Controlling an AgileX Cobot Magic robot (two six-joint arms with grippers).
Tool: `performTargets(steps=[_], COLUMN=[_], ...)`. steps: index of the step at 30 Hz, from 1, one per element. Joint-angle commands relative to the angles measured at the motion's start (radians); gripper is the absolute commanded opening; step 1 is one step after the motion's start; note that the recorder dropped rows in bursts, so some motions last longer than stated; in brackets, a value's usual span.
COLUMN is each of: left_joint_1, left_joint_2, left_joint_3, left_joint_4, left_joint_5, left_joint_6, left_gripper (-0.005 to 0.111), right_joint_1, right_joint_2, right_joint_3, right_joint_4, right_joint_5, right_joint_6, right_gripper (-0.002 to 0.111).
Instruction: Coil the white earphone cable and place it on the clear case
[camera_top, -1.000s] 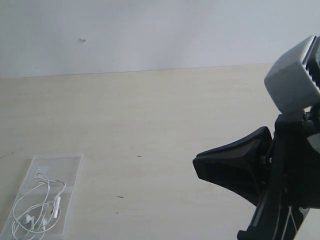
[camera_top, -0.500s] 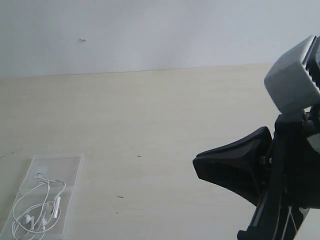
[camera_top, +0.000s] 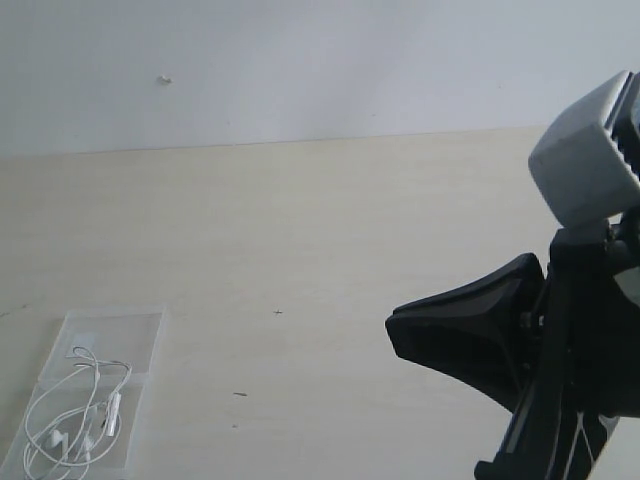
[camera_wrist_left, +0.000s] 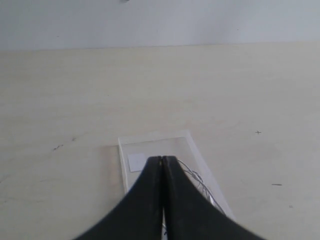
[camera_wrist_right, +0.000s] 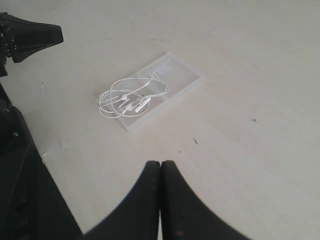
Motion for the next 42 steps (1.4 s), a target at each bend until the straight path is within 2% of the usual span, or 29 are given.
performTargets(steps=[1, 8, 11, 13, 16, 21, 26, 30, 40, 42], left_joint_1=[0.002, 0.002, 0.002, 0.002, 0.002, 0.002, 0.002, 0.002, 0.002, 0.002], left_joint_2=[-0.004, -0.004, -0.004, -0.004, -0.004, -0.004, -0.004, -0.004, -0.004, -0.004], left_joint_3=[0.000, 0.000, 0.000, 0.000, 0.000, 0.000, 0.000, 0.000, 0.000, 0.000], left_joint_4=[0.003, 0.003, 0.003, 0.003, 0.003, 0.003, 0.003, 0.003, 0.001, 0.001], left_joint_5=[-0.003, -0.003, -0.003, -0.003, -0.003, -0.003, -0.003, -0.003, -0.005, -0.005], left_joint_6=[0.001, 0.001, 0.001, 0.001, 0.001, 0.001, 0.001, 0.001, 0.001, 0.001], left_gripper=[0.000, 0.000, 0.000, 0.000, 0.000, 0.000, 0.000, 0.000, 0.000, 0.000], right_joint_1=[0.000, -0.025, -0.182, -0.268, -0.451, -0.635, -0.775, -0.808, -0.810, -0.810], right_joint_2=[-0.008, -0.051, -0.139, -0.195, -0.333, -0.586, -0.841, -0.870, -0.870, -0.870], right_joint_3=[0.005, 0.009, 0.063, 0.109, 0.211, 0.397, 0.586, 0.602, 0.602, 0.602], right_joint_4=[0.001, -0.055, -0.048, -0.048, -0.055, -0.055, -0.052, -0.048, -0.054, -0.321], right_joint_5=[-0.008, -0.056, -0.223, -0.289, -0.361, -0.486, -0.511, -0.477, -0.485, -0.432], right_joint_6=[0.004, -0.003, 0.000, 0.000, -0.007, -0.026, -0.022, -0.022, -0.018, 0.141], right_gripper=[0.000, 0.000, 0.000, 0.000, 0.000, 0.000, 0.000, 0.000, 0.000, 0.000])
